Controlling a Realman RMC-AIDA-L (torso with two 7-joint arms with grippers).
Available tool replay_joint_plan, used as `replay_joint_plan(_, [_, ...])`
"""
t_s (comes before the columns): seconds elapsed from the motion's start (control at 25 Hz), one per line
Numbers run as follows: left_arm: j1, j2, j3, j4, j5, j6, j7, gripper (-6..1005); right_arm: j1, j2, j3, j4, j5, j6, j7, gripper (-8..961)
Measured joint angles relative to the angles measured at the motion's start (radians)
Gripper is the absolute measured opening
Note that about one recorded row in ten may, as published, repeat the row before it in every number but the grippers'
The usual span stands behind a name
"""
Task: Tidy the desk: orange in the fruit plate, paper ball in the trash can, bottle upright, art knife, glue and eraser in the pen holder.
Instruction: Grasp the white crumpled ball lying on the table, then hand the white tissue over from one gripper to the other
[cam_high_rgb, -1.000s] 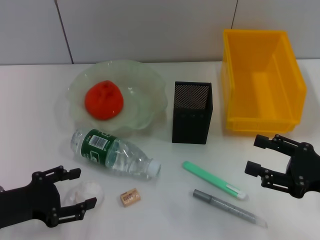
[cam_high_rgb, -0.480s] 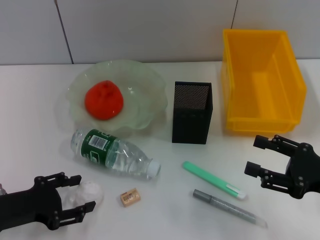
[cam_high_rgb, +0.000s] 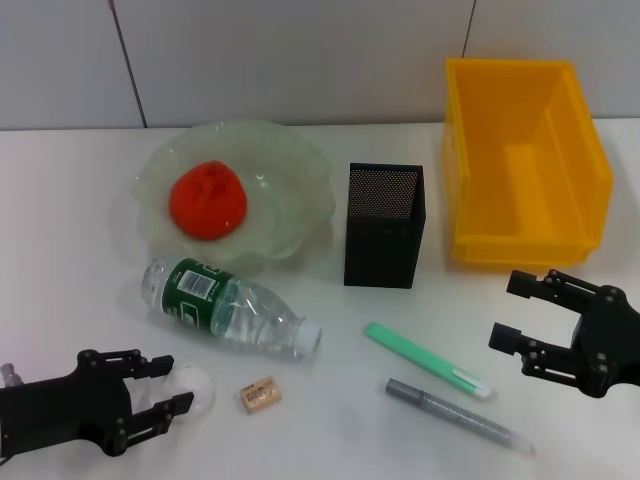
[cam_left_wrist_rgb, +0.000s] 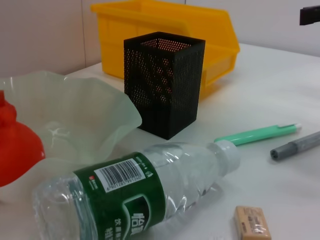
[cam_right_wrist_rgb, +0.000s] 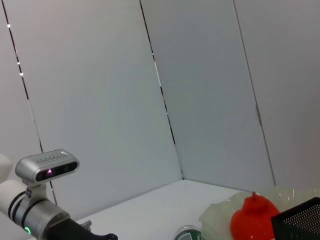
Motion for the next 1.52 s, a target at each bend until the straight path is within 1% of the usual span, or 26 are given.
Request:
replay_joint_plan(0.2, [-0.008,-0.001,0.000,-0.004,0.017,-0.005,0.000,491,-0.001,0.000,0.000,0.000,0.000,-0.003,0.000,750])
replay_joint_plan(0.6, [-0.019,-0.001,0.009,-0.005,0.024,-0.010,-0.010,483,-0.002,0.000,0.000,0.001,0.000,-0.007,0.000,750])
replay_joint_plan(1.04, [-0.015,-0.001,-0.001,0.004,0.030,0.027,-0.011,393,-0.002,0.000,0.007,0.003,0.001,-0.011,0.002,749])
replay_joint_plan(1.16, [-0.015,-0.001,-0.021,0.008,0.028,0.058,-0.011,389,-0.002,0.000,0.008,0.003,0.003,-0.013,0.002,748])
replay_joint_plan(1.2, [-0.017,-0.001,-0.046,0.009,0.027,0.090,-0.009,388,-0.001,0.000,0.008,0.004,0.005,-0.017,0.002,748])
replay_joint_plan(1.24, [-0.017,-0.001,-0.046,0.009,0.027,0.090,-0.009,386,-0.001,0.000,0.008,0.004,0.005,-0.017,0.002,748])
replay_joint_plan(1.32, [-0.019,-0.001,-0.086,0.017,0.026,0.135,-0.002,384,-0.002,0.000,0.009,0.006,0.007,-0.023,0.002,748])
replay_joint_plan(1.36, [-0.019,-0.001,-0.086,0.017,0.026,0.135,-0.002,383,-0.002,0.000,0.009,0.007,0.008,-0.026,0.002,748])
replay_joint_plan(1.52, [-0.029,-0.002,-0.139,0.033,0.018,0.213,0.001,378,-0.003,-0.001,0.011,0.008,0.009,-0.045,0.004,748])
